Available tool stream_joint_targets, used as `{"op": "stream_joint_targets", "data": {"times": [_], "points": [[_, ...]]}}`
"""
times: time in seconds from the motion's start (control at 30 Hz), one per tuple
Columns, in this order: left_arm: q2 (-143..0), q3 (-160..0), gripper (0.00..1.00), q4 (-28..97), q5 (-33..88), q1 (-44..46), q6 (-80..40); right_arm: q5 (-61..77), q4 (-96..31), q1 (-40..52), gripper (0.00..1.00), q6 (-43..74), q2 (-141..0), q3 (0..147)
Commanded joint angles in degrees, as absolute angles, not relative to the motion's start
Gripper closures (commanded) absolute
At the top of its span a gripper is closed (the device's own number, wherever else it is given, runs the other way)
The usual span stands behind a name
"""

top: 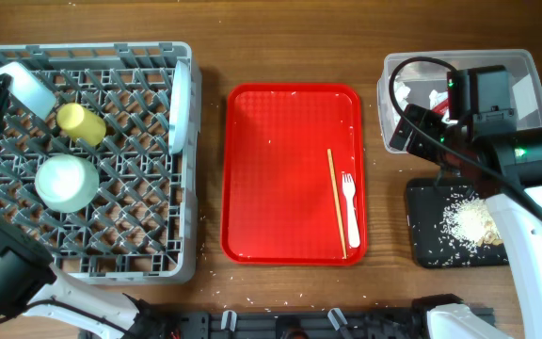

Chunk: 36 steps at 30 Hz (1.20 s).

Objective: Sort waste into correct bins and load items into the dishwasher rack
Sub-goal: 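Carry the light-blue bowl to the rack's left side and place it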

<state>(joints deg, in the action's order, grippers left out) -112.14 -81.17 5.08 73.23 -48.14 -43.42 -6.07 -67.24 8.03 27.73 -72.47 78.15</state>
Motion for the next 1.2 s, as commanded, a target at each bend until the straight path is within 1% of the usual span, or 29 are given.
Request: {"op": "stream_joint_targets", "data": {"times": [0.0, 0.07, 0.33, 0.37, 0.6, 0.67, 0.7, 0.73, 0.77, 0.87, 0.9, 0.93, 0.97, 1.0, 1.07, 1.17], "points": [[-114.7, -81.6, 0.96, 4.9, 75.6, -48.6, -40.2, -6.8, -67.3, 7.9, 0.00, 27.0, -72.3, 78.5], [-115.6, -81.6, 0.96, 4.8, 75.6, -48.6, -37.6, -6.8, -67.3, 7.9, 0.00, 27.0, -72.3, 78.5], [-118.0, -81.7, 0.95, 4.5, 75.4, -49.4, -36.5, -6.8, -67.3, 7.9, 0.00, 27.0, -72.3, 78.5], [-118.0, -81.7, 0.80, 4.5, 75.4, -50.1, -36.5, -6.8, -67.3, 7.9, 0.00, 27.0, -72.3, 78.5], [-118.0, -81.7, 0.77, 4.5, 75.5, -57.8, -38.0, -6.8, -67.3, 7.9, 0.00, 27.0, -72.3, 78.5], [-118.0, -81.7, 0.71, 5.3, 75.7, -60.5, -38.0, -6.8, -67.3, 7.9, 0.00, 27.0, -72.3, 78.5], [-118.0, -81.7, 0.70, 5.9, 75.7, -61.7, -38.0, -6.8, -67.3, 7.9, 0.00, 27.0, -72.3, 78.5], [-118.0, -81.7, 0.62, 7.2, 75.6, -63.0, -37.9, -6.8, -67.3, 7.9, 0.00, 27.0, -72.3, 78.5], [-118.0, -81.7, 0.50, 7.8, 75.6, -63.6, -37.9, -6.8, -67.3, 7.9, 0.00, 27.0, -72.3, 78.5], [-118.0, -81.7, 0.52, 9.7, 75.7, -65.0, -37.9, -6.8, -67.3, 7.9, 0.00, 27.0, -72.3, 78.5], [-118.0, -81.7, 0.63, 10.4, 75.9, -65.0, -37.9, -6.8, -67.3, 7.9, 0.00, 27.0, -72.3, 78.5], [-117.9, -81.7, 0.82, 10.4, 77.0, -64.9, -37.9, -6.8, -67.3, 7.9, 0.00, 27.0, -72.3, 78.5], [-117.7, -81.7, 0.85, 10.4, 77.2, -64.6, -37.9, -6.8, -67.3, 7.9, 0.00, 27.0, -72.3, 78.5], [-117.4, -81.7, 0.88, 10.3, 77.1, -64.0, -37.9, -6.8, -67.3, 7.9, 0.00, 27.0, -72.3, 78.5], [-116.7, -81.7, 0.96, 10.2, 77.1, -62.1, -37.7, -6.8, -67.3, 7.9, 0.00, 27.0, -72.3, 78.5], [-116.7, -81.7, 0.96, 10.2, 74.9, -57.3, -34.5, -6.8, -67.3, 7.9, 0.00, 27.0, -72.3, 78.5]]}}
